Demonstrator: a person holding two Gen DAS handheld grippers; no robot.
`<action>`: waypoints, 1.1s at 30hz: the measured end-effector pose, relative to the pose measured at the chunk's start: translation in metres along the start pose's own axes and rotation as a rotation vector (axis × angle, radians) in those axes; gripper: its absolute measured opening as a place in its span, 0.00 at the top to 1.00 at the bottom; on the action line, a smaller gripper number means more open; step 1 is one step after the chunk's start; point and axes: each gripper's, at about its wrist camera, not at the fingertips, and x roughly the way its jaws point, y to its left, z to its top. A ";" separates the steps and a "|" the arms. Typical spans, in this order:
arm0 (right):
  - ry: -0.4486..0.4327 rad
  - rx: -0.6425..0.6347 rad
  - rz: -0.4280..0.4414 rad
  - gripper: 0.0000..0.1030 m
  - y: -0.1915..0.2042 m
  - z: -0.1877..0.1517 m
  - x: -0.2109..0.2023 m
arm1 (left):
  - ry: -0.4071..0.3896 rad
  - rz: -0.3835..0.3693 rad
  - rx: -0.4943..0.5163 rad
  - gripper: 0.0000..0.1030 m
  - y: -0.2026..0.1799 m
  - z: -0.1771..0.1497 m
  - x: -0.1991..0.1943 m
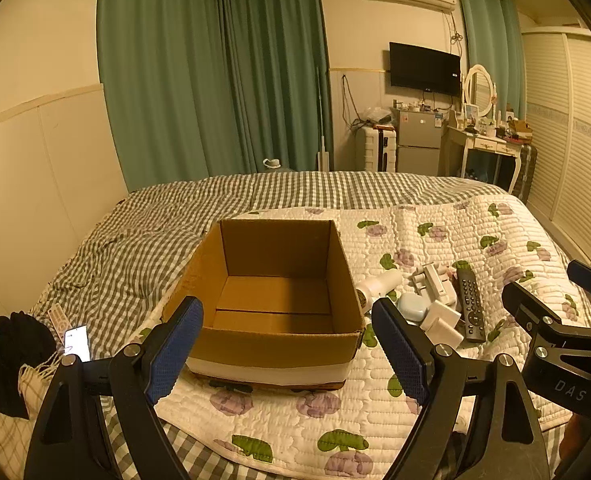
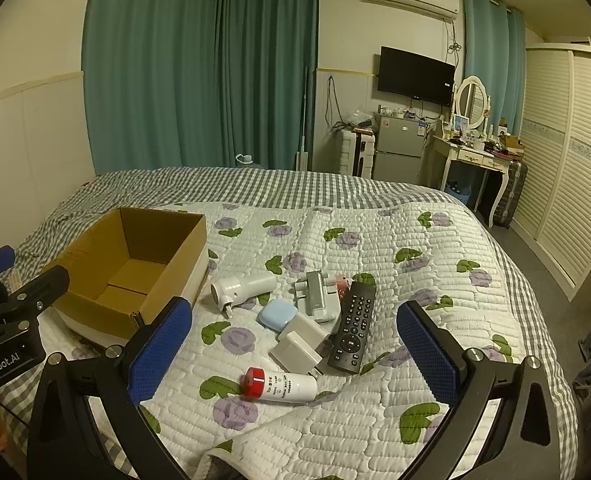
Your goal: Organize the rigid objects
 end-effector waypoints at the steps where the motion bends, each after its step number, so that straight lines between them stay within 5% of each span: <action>1: 0.002 0.000 0.000 0.00 0.000 0.000 0.000 | 0.000 0.001 0.000 0.13 0.000 0.000 0.000; 33: 0.045 0.006 -0.001 0.00 0.001 -0.001 0.006 | 0.042 -0.004 0.017 0.13 -0.008 -0.007 0.007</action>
